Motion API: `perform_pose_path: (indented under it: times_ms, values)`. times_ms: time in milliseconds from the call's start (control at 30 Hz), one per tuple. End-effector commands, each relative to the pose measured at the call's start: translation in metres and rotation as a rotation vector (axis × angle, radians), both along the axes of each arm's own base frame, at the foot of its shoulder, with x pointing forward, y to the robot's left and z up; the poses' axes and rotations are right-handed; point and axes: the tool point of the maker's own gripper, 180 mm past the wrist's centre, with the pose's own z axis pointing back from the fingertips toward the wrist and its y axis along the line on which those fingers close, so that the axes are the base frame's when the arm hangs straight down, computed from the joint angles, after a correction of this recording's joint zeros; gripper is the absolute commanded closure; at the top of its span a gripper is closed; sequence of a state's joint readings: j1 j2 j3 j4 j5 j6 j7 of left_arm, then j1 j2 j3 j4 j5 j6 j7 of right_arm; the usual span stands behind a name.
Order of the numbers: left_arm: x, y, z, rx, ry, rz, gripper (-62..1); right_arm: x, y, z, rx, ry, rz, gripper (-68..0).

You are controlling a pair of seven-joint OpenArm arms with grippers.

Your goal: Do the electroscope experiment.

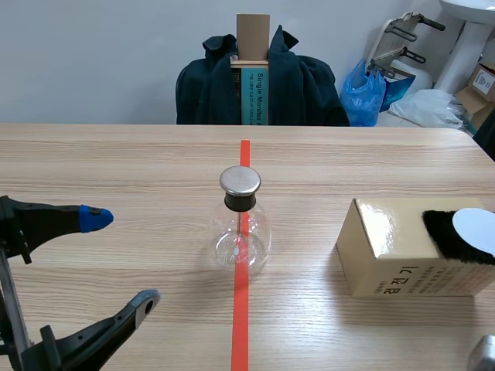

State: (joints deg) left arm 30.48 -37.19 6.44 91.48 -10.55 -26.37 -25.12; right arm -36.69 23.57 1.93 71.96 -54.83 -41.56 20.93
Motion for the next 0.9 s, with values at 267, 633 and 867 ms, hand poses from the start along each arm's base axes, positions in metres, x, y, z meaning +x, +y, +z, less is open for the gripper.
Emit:
perform_pose_path:
  times_ms: [267, 633, 867]
  values:
    - [0.005, 0.001, 0.007, -0.019, -0.022, 0.008, -62.3, -0.002, -0.005, 0.007, -0.054, -0.058, -0.068, -0.7]
    - [0.005, 0.0, 0.007, -0.017, -0.02, 0.007, -62.3, -0.003, 0.004, 0.004, -0.071, -0.045, -0.015, -0.7]
    - [0.005, 0.001, 0.002, 0.005, -0.004, 0.008, -62.3, -0.001, -0.019, 0.009, -0.091, -0.068, -0.151, -0.7]
